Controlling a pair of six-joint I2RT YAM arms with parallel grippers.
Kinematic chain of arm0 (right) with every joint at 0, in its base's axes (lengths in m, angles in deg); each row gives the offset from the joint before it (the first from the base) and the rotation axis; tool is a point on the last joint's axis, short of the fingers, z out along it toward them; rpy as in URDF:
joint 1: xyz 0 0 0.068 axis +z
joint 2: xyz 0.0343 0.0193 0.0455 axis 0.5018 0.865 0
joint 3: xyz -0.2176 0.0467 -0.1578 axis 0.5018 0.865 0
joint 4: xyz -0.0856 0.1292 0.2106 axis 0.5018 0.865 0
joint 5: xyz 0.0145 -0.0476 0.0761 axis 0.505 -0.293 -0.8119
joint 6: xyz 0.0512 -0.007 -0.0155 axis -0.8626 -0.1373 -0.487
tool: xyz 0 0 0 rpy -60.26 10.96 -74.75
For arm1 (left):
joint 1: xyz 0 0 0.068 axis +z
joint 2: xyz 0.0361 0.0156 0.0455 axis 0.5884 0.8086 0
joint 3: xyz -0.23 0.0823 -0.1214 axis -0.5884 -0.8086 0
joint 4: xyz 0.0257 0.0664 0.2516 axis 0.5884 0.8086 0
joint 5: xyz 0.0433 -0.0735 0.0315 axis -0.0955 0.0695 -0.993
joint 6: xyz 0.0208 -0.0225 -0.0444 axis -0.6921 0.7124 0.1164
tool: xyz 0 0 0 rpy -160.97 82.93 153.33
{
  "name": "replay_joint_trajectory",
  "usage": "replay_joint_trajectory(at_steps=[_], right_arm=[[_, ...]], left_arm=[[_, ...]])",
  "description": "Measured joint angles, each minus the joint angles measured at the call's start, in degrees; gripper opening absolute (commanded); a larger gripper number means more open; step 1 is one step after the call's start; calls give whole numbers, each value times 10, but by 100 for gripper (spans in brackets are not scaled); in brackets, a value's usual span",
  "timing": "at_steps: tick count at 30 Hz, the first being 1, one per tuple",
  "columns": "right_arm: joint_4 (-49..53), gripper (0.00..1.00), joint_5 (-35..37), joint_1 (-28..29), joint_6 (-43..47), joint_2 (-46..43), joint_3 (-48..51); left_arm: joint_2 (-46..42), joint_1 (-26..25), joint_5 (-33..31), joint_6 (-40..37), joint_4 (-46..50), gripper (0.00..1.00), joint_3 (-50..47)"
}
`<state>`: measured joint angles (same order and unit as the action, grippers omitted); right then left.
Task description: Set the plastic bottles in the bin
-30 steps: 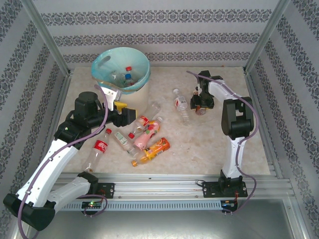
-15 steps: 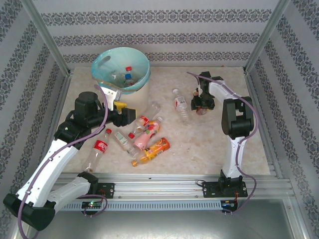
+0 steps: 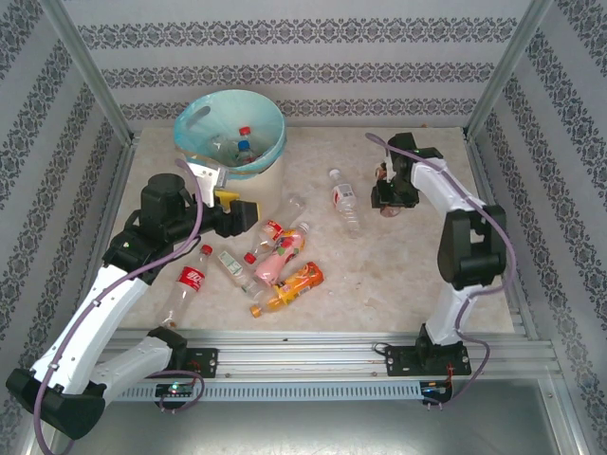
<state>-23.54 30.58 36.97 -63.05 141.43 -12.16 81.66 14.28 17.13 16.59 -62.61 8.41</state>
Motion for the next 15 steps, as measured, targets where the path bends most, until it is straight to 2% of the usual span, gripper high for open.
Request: replay_joint_trajectory(at_steps=[7, 11, 15], right_arm=[[-10, 56, -43, 19, -12, -204, 75], [-40, 56, -112, 83, -18, -311, 123], [-83, 56, -177, 160, -25, -367, 148]], left_arm=[[10, 0, -8, 40, -27, 76, 39], [23, 0, -4, 68, -66, 77, 66], [53, 0, 18, 104, -124, 77, 85]])
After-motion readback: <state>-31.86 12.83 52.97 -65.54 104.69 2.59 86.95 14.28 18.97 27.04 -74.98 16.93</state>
